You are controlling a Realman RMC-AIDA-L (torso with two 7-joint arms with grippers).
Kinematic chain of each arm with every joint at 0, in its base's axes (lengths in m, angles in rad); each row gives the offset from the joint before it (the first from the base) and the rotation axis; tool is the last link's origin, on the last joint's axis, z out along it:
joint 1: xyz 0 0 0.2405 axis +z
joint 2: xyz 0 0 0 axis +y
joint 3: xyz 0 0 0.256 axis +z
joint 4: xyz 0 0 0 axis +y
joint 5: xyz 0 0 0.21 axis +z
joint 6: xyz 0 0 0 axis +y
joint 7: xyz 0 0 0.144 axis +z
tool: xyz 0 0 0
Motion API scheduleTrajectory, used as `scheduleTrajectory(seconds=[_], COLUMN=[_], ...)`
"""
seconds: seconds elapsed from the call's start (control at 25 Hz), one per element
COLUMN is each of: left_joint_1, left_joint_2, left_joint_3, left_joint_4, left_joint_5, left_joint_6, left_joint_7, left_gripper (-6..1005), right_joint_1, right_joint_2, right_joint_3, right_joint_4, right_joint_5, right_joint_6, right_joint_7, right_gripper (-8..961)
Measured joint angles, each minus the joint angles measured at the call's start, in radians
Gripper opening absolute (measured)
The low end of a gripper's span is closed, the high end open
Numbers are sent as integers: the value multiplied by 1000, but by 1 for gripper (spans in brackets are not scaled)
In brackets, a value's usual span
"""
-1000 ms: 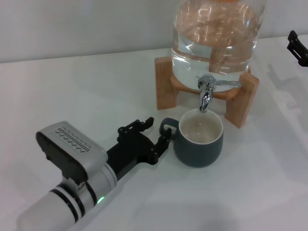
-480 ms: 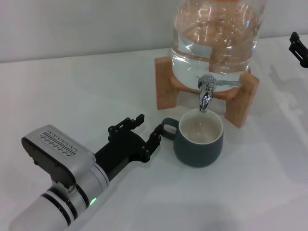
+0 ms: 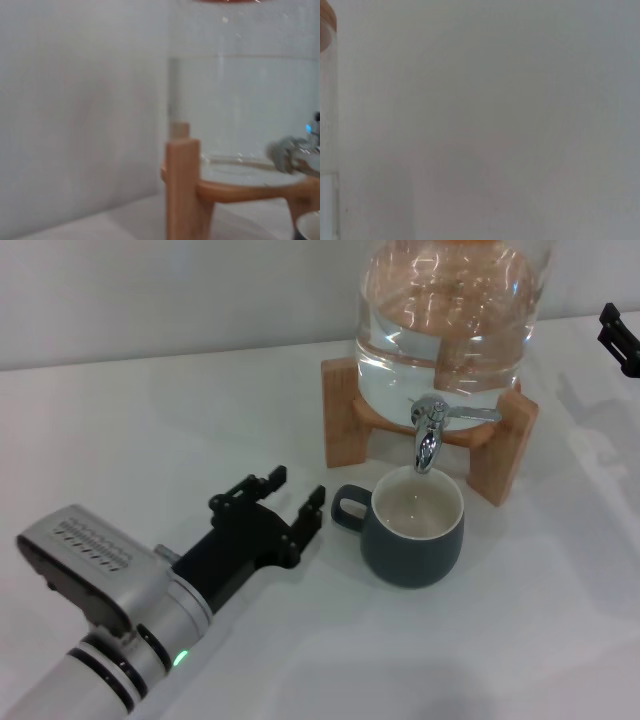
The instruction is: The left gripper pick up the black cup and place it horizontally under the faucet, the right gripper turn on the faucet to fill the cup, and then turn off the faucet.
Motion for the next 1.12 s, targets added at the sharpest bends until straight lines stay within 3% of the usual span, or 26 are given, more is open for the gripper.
scheduleTrajectory(seconds=[0.6,0.92,1.12], left_joint_1=[110,122,100], left_joint_2=[-3,-3,-3], left_joint_3=[-191,-228,-230], left_joint_4=[-49,-112,-165], left_joint_5=[-39,-273,-332], left_joint_6=[195,305,351], left_joint_7=[-8,-11,-11], left_gripper=[565,569,571], right_joint_1=[-7,-28,-70], right_joint_2=[1,-6,-9], right_joint_3=[0,-11,-81], right_joint_4=[-4,-12,-80], right_joint_5=[2,0,-2], right_joint_6=[10,55,55], right_joint_7=[6,66,174], right_gripper=[838,838,838])
